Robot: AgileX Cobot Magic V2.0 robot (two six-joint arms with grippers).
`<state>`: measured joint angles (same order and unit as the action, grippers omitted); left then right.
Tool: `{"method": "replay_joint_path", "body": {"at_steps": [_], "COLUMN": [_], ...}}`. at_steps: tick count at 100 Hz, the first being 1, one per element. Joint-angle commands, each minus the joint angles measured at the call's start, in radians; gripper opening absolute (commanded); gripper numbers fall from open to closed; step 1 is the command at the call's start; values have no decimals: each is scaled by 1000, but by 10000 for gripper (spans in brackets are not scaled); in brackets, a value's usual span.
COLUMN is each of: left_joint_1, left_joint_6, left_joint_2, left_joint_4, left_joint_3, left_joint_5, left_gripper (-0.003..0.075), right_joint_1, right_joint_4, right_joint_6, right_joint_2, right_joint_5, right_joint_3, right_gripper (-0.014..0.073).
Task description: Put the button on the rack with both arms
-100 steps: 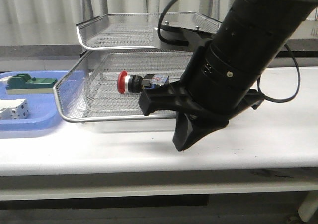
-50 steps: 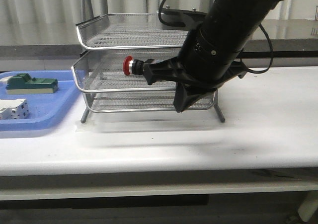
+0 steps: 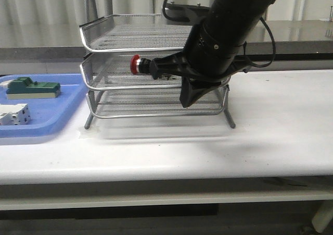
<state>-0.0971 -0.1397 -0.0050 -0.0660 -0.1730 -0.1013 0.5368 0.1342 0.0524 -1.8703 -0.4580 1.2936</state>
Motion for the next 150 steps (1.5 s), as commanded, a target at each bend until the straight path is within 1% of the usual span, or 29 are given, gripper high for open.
{"method": "replay_joint_path", "body": {"at_steps": [1,15,25,41,55,77,95,107,130,150], "left_joint_1": [2,2,2,2,2,2,2,2,2,2], "left_joint_6": [10,10,10,10,10,10,10,10,10,10], "left_joint_2": [-26,-26,-26,-26,-26,-26,-26,-26,-26,-26], "left_joint_4": [-5,-5,-5,-5,-5,-5,-5,-5,-5,-5], "left_joint_3": [-27,-27,-27,-27,-27,-27,-27,-27,-27,-27], "left_joint_5": [76,76,76,76,76,76,76,76,76,76], "left_gripper": [-20,-20,-20,-20,-20,-20,-20,-20,-20,-20], "right_joint_1": [-8,-8,-8,-39,-112,-278,-405,-464,-479,-479], "right_joint_4": [-8,-15,-55,-90,-94,-116,-153,-165,-178,-178], "right_joint_6": [-13,-13,-13,-8,-8,-8,-8,-8,-8,-8], "right_joint_2": [69,114,164,261,383,638,861,1001,1245,1365], "right_joint_5": [-17,-74,-87,-85,-37,47,52,52,54,26], "right_joint_3": [34,33,29,-45,-172,-387,-520,-598,-745,-793], "right_gripper": [-67,-67,-67,-67,-67,-67,-67,-67,-67,-67]}}
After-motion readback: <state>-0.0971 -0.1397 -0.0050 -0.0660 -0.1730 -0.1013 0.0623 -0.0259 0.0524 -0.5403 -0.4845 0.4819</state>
